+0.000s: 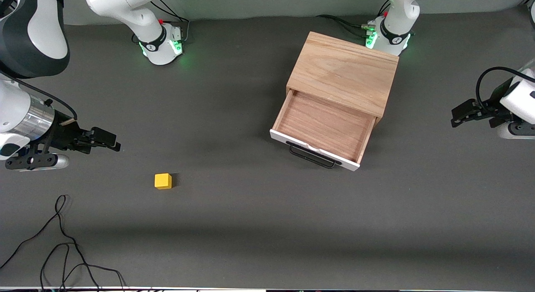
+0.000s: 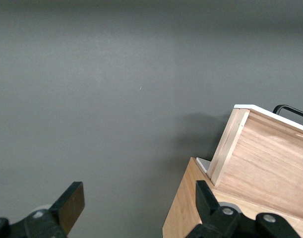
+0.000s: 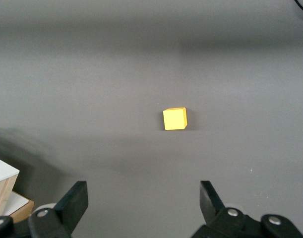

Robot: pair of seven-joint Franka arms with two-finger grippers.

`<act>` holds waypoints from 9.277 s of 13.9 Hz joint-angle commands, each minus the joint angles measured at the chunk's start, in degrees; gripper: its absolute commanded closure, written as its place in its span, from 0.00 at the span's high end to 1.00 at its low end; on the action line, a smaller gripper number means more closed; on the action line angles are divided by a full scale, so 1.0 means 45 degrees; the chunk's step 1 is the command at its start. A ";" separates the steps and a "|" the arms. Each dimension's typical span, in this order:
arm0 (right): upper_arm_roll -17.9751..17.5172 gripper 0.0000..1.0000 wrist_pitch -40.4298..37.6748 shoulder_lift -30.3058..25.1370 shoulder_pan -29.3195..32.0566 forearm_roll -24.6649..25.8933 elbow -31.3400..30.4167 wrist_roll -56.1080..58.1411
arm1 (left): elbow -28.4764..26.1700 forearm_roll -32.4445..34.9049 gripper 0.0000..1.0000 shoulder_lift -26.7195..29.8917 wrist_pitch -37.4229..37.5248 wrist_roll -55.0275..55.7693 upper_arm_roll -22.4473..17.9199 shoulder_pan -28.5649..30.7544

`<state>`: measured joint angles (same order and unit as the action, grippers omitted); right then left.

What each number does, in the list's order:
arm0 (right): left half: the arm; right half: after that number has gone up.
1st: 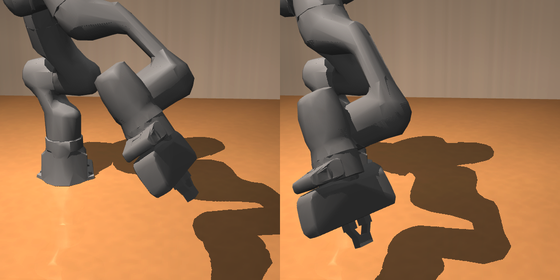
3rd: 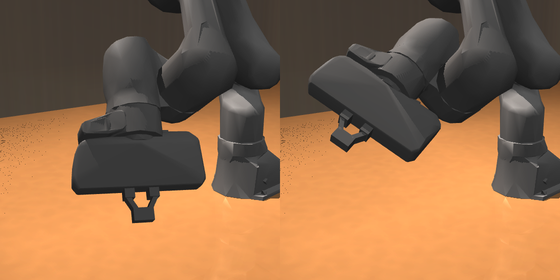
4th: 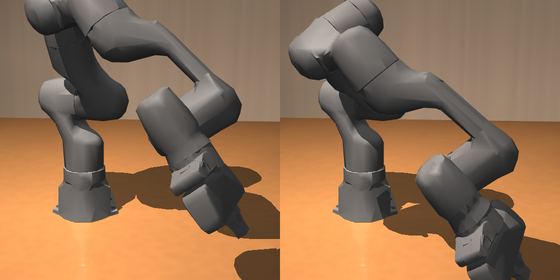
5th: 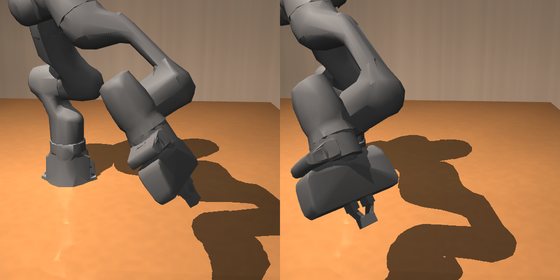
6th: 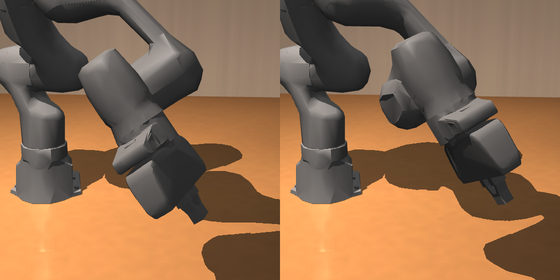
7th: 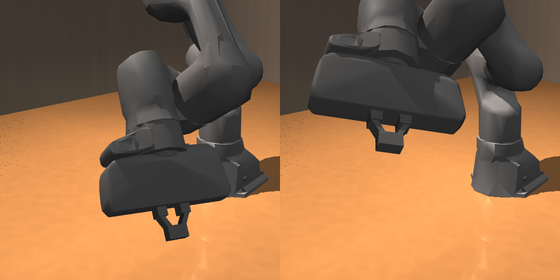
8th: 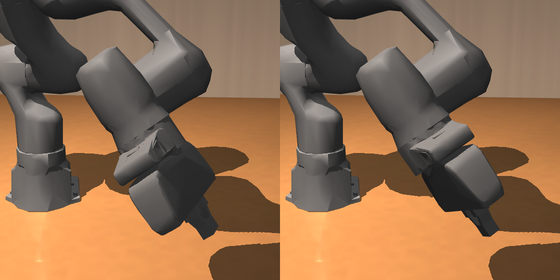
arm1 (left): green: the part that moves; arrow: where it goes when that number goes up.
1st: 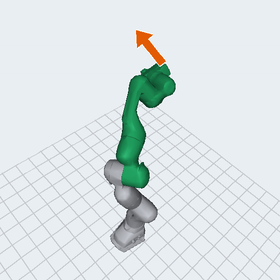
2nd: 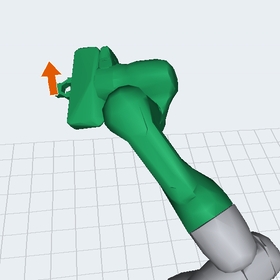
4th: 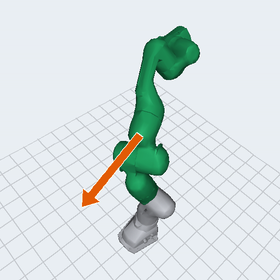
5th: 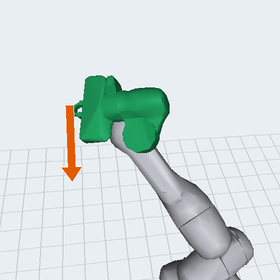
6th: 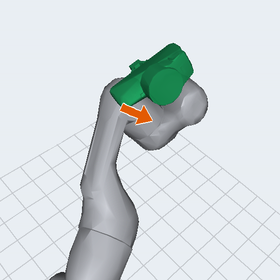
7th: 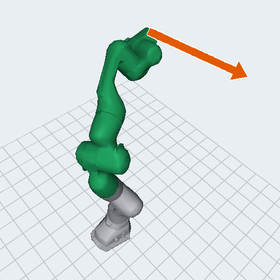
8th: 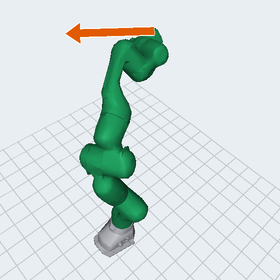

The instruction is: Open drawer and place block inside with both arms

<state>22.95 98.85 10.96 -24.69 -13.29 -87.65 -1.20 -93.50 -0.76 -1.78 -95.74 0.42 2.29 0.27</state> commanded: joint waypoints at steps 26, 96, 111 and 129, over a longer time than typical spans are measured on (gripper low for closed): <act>-0.0218 1.00 0.1451 0.2914 -0.1038 0.1294 0.0183 -0.0888 | -0.0179 -0.0026 1.00 0.0376 0.0533 -0.0172 0.0077 0.0155; -0.1995 1.00 0.4733 0.8696 -0.7581 -0.1988 0.5963 -1.4752 | -0.0140 0.0150 1.00 0.0161 0.0455 0.0063 0.0116 0.0057; -0.1213 1.00 0.3444 0.6040 -0.6665 0.0669 0.5924 -1.2156 | -0.0140 0.0150 1.00 0.0161 0.0435 0.0063 0.0136 0.0038; -0.1175 1.00 0.1471 0.2236 -0.0182 0.0571 0.1614 -0.2590 | -0.0160 0.0150 1.00 0.0161 0.0455 0.0063 0.0136 0.0018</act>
<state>18.45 105.17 27.87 -27.56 -10.88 -71.55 -18.88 -93.96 -0.71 -1.55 -93.86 0.41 3.09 0.79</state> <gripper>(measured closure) 0.000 0.000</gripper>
